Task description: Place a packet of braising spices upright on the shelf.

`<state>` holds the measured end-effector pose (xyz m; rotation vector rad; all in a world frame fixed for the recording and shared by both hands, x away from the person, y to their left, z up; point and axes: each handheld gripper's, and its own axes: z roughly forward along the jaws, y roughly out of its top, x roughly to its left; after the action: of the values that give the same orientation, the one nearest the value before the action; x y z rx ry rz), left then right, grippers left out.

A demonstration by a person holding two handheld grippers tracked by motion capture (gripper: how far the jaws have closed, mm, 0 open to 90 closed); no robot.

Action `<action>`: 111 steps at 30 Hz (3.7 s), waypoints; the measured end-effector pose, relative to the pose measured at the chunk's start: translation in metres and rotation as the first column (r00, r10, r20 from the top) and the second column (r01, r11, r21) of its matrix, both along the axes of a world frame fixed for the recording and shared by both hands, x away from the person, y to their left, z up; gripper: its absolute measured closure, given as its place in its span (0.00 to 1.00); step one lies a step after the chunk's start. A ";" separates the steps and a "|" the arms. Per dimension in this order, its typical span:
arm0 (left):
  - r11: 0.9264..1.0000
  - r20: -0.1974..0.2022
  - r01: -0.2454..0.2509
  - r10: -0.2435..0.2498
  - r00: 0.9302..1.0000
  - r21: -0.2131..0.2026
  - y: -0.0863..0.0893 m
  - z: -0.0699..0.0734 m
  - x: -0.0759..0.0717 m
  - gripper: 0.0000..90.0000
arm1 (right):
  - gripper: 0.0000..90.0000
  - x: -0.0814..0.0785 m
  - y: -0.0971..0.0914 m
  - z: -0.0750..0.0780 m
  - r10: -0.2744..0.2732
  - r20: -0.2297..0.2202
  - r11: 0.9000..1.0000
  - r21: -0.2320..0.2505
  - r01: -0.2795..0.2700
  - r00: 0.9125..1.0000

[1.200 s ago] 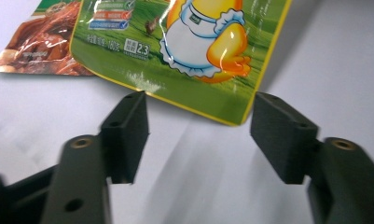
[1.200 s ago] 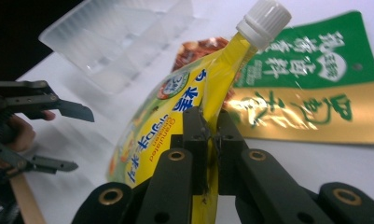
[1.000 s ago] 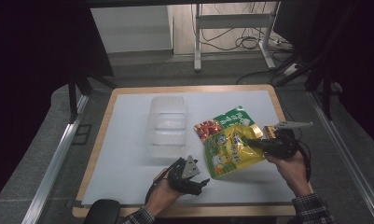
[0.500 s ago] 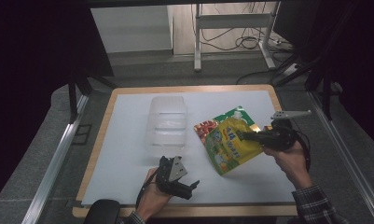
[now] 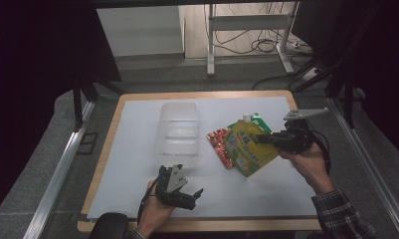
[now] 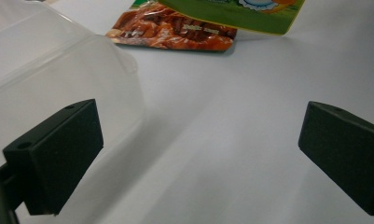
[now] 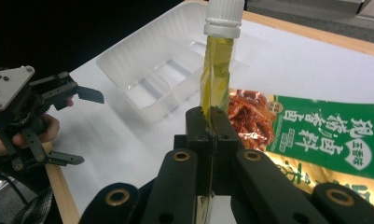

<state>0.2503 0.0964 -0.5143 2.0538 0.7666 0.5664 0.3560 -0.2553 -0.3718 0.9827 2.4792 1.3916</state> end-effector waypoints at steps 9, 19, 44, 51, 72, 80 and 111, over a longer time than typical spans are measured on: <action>0.999 0.000 -0.028 0.028 1.000 -0.025 0.014 0.001 -0.003 0.00 | 0.99 0.012 0.009 0.016 0.029 0.021 1.000 -0.006 -0.029 0.999; 0.999 -0.012 -0.028 0.028 1.000 -0.026 0.017 0.002 -0.008 0.00 | 0.99 0.031 0.025 0.029 0.076 0.047 0.997 -0.022 -0.075 0.996; 0.995 -0.049 -0.060 0.056 0.997 -0.081 0.029 0.002 -0.011 0.00 | 0.99 0.096 0.071 0.037 0.149 0.059 0.988 -0.043 -0.146 0.987; 0.992 -0.054 -0.065 0.060 0.997 -0.105 0.034 0.003 -0.010 0.00 | 0.99 0.108 0.081 0.040 0.160 0.061 0.986 -0.048 -0.157 0.985; 0.992 -0.024 -0.066 0.064 0.998 -0.104 0.036 0.005 -0.011 0.00 | 0.99 0.149 0.126 0.044 0.210 0.065 0.977 -0.039 -0.207 0.976; 0.993 -0.025 -0.063 0.061 0.998 -0.098 0.035 0.004 -0.011 0.00 | 0.99 0.158 0.144 0.048 0.223 0.075 0.975 -0.046 -0.220 0.972; 0.991 -0.034 -0.072 0.069 0.997 -0.109 0.039 0.005 -0.011 0.00 | 0.99 0.184 0.199 0.026 0.296 0.022 0.952 -0.090 -0.293 0.955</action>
<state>0.2394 0.1352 -0.5089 1.9438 0.8720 0.5220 0.5402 -0.0568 -0.3460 0.5821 2.7197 1.3486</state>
